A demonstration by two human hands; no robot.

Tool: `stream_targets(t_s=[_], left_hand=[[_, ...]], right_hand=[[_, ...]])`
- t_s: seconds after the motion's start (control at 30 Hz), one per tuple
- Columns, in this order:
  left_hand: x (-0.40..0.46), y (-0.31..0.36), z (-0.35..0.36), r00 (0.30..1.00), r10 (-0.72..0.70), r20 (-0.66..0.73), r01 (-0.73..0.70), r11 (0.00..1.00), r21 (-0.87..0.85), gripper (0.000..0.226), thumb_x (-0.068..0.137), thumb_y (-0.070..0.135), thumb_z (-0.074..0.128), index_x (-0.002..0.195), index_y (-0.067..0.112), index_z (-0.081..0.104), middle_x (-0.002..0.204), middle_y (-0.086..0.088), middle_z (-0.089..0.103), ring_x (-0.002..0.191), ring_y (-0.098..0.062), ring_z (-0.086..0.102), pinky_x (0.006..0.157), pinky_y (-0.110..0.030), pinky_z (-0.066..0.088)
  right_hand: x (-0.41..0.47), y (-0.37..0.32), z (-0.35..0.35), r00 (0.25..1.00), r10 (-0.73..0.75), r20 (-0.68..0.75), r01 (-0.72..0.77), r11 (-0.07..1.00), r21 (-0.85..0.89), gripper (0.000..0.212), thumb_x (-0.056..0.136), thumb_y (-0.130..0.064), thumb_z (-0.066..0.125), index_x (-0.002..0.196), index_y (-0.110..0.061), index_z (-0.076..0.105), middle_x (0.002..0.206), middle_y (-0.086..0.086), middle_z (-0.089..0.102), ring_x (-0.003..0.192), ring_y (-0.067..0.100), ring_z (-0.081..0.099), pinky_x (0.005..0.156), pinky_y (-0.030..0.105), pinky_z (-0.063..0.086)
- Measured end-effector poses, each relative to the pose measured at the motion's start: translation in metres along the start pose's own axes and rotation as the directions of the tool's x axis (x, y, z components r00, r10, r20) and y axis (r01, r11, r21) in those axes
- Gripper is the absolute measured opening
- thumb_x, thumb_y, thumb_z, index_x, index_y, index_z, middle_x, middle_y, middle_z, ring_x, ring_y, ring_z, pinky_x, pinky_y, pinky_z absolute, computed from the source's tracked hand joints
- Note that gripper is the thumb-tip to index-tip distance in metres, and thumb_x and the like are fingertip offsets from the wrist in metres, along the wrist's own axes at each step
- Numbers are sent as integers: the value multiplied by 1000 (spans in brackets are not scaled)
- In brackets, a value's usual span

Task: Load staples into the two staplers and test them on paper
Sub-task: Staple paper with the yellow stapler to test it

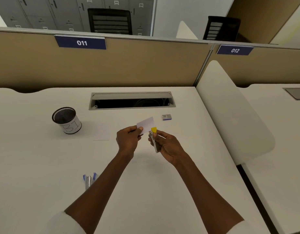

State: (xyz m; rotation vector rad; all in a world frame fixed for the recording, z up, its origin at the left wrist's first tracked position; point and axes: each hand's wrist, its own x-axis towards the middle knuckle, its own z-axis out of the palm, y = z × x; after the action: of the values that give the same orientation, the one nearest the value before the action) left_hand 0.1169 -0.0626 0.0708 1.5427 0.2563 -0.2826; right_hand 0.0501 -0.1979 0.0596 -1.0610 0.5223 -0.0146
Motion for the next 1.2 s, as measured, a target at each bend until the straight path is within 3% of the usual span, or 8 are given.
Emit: stream_targets(t_s=[0.13,0.3,0.73,0.97,1.2], left_hand=[[-4,0,2,1000,8,26,-8,1000,9,32,84,12,75,113,0,70,105,-13,72,86,-25,71,71,-26,59],[-6,1,2,996,32,89,-35,998,43,31,83,13,75,111,0,71,105,-14,73,83,-23,72,71,-25,59],[-7,3,4,994,45,101,-53,996,78,31,83,17,76,111,3,72,103,-11,73,83,-21,71,68,-21,57],[-7,2,2,994,33,103,-40,997,71,31,82,15,77,110,2,72,101,-12,74,83,-21,71,67,-20,57],[-8,0,3,994,10,112,-15,999,38,31,83,13,76,111,0,71,103,-13,73,89,-25,71,73,-25,58]], right_hand=[[0,-4,1,1000,-7,-11,7,1000,-10,25,84,-13,71,108,-6,69,95,11,73,85,22,71,75,27,57],[2,-7,2,1000,4,-20,-5,999,-41,17,82,-19,73,93,-6,71,86,8,71,87,20,71,82,33,56],[3,-11,7,995,10,-100,-18,997,-76,17,82,-17,75,91,-4,71,80,11,70,73,19,68,69,29,56],[3,-13,8,993,27,-117,-36,996,-77,31,83,-12,74,107,6,67,85,14,69,72,20,67,68,29,55],[4,-10,10,986,18,-166,-39,992,-122,18,80,-14,77,91,-1,70,73,11,67,71,21,62,63,29,51]])
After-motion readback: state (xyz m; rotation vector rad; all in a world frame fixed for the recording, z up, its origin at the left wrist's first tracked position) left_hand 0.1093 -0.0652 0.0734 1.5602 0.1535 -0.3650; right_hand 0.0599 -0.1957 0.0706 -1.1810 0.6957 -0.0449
